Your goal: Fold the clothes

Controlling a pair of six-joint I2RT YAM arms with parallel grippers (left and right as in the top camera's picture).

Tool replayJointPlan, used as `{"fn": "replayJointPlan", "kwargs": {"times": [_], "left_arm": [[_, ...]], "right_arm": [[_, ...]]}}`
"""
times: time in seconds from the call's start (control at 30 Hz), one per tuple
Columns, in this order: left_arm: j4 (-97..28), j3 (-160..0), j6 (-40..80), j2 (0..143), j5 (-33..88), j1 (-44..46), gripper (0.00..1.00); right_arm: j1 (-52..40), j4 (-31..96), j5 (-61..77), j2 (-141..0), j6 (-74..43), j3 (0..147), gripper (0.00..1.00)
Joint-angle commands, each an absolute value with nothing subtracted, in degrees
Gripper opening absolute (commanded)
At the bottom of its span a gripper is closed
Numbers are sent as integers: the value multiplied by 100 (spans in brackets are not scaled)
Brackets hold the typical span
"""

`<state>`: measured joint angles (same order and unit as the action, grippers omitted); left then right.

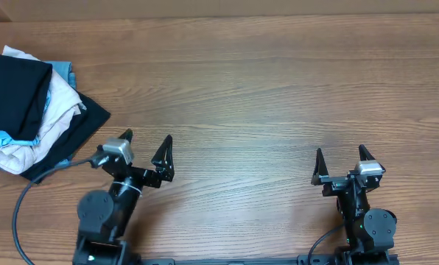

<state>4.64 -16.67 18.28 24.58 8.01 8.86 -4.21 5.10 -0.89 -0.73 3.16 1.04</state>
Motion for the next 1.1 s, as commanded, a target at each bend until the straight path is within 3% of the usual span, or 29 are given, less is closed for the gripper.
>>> {"fn": "replayJointPlan", "kwargs": {"times": [0.0,0.47,0.83,1.07], "left_arm": [[996,-980,1802,1981,344,816,100],[1111,-36,1796,801,-412,816,100],[-325,-27,1750,19,-821,471,100],[-436,-27,84,19,117,447,100]], "right_arm": [[-445,467,-143,-23,276,45,100],[-445,467,-143,-23,276,45,100],[-445,467,-143,-23,276,45,100],[-445,467,-143,-23,276,45,100]]}}
